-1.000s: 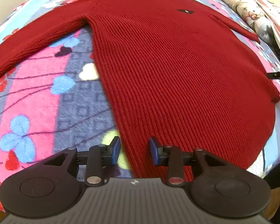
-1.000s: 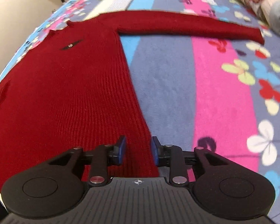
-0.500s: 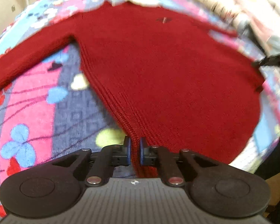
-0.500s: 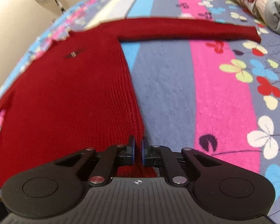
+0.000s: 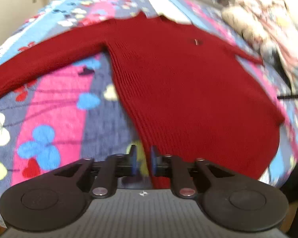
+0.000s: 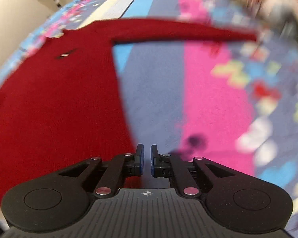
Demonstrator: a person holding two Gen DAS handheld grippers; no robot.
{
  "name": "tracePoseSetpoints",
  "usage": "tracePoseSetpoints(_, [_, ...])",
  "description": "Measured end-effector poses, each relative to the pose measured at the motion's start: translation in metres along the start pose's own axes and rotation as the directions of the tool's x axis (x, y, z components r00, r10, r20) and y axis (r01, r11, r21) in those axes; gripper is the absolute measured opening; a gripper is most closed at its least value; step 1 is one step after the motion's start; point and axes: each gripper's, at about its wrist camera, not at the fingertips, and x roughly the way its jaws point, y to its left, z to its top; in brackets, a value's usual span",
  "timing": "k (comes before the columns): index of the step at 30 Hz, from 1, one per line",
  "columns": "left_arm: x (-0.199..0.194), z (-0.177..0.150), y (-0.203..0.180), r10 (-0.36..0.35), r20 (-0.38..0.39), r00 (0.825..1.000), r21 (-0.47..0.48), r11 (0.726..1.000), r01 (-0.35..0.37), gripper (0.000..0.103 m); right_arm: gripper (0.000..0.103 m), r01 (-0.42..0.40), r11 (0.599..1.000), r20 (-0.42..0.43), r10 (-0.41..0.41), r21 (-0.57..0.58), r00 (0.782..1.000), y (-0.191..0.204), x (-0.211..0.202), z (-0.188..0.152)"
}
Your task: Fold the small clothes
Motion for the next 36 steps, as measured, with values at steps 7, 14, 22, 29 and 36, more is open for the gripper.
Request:
tracePoseSetpoints(7, [0.028, -0.004, -0.039, -0.051, -0.123, 0.991, 0.167, 0.983, 0.071, 0.058, 0.034, -0.206, 0.973, -0.063, 0.201, -0.099, 0.978, 0.029, 0.011, -0.009])
tracePoseSetpoints(14, [0.032, -0.002, -0.049, 0.059, -0.075, 0.995, 0.198, 0.979, -0.043, 0.077, 0.034, -0.15, 0.978, -0.024, 0.148, -0.142, 0.989, 0.037, 0.0, -0.014])
tracePoseSetpoints(22, [0.015, 0.01, -0.04, 0.163, 0.062, 0.985, 0.063, 0.984, -0.167, 0.085, 0.051, -0.148, 0.983, 0.088, 0.157, -0.105, 0.984, 0.042, -0.016, -0.007])
tracePoseSetpoints(29, [-0.003, 0.027, -0.046, 0.225, 0.216, 0.95, 0.012, 0.972, -0.233, 0.083, 0.021, -0.178, 0.979, 0.222, 0.195, -0.095, 0.955, 0.044, -0.037, -0.008])
tracePoseSetpoints(36, [-0.006, 0.043, -0.066, 0.233, 0.326, 0.916, -0.021, 0.971, -0.24, 0.083, 0.016, -0.18, 0.982, 0.339, 0.187, -0.053, 0.922, 0.043, -0.048, 0.002])
